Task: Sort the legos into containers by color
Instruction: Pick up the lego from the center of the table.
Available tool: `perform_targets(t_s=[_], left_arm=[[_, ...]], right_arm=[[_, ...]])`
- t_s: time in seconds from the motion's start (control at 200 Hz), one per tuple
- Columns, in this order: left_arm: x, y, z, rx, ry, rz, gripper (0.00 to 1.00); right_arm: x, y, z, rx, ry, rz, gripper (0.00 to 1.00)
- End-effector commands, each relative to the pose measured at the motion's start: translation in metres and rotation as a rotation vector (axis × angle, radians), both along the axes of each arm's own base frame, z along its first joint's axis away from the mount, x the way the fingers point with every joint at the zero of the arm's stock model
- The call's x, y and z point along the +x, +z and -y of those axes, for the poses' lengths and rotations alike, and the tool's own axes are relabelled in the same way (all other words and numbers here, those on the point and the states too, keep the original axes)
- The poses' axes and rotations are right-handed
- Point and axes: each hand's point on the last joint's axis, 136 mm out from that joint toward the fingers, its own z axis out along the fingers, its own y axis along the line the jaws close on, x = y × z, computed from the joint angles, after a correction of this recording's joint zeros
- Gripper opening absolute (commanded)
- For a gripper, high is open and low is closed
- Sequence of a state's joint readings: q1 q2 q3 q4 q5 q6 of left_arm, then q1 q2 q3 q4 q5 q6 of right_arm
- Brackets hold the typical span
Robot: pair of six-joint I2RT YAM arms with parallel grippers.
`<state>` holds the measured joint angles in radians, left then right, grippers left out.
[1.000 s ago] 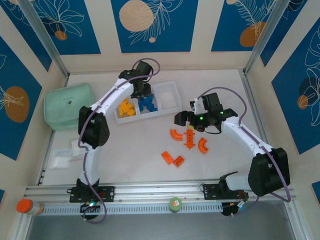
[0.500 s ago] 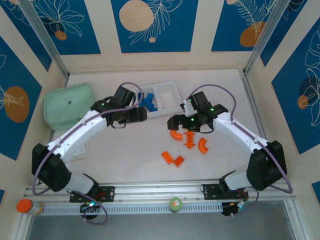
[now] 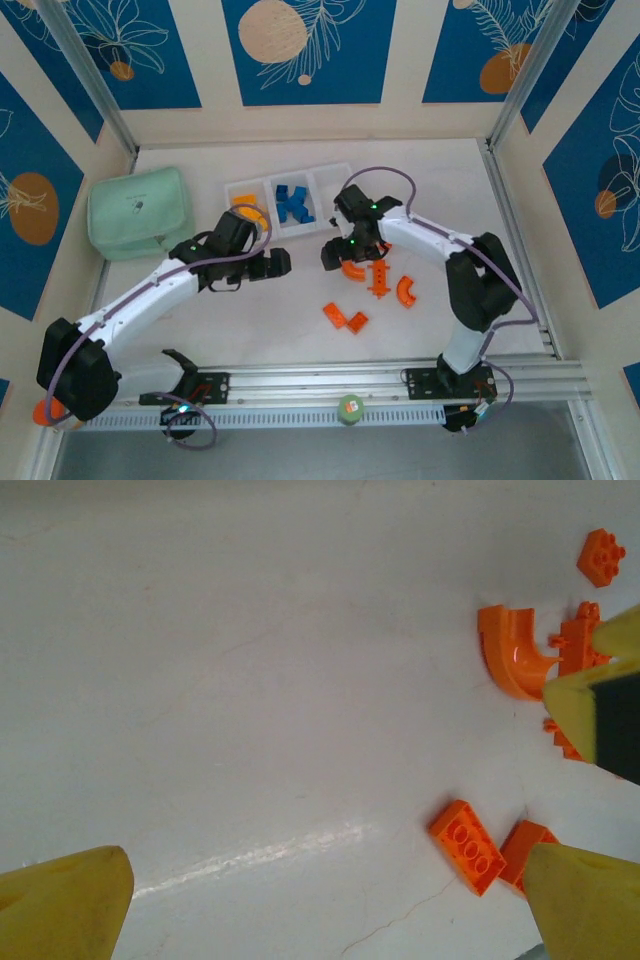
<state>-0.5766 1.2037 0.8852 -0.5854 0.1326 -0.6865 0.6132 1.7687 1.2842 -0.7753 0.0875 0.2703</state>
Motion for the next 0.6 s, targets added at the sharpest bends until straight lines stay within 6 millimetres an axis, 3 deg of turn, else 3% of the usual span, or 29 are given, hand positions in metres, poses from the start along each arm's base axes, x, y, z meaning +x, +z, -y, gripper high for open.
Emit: perform_targets(t_s=[0.0, 0.34, 0.595], left_arm=[[0.003, 0.008, 0.004, -0.059, 0.032, 0.029, 0.99], [0.01, 0.003, 0.004, -0.079, 0.1, 0.026, 0.99], [0.013, 0.0, 0.004, -0.072, 0.109, 0.023, 0.99]], right_arm=[[0.005, -0.007, 0.011, -0.11, 0.028, 0.0, 0.73], [0.028, -0.025, 0.031, -0.146, -0.125, -0.017, 0.53], [0.028, -0.04, 0.015, -0.1, -0.12, -0.061, 0.4]])
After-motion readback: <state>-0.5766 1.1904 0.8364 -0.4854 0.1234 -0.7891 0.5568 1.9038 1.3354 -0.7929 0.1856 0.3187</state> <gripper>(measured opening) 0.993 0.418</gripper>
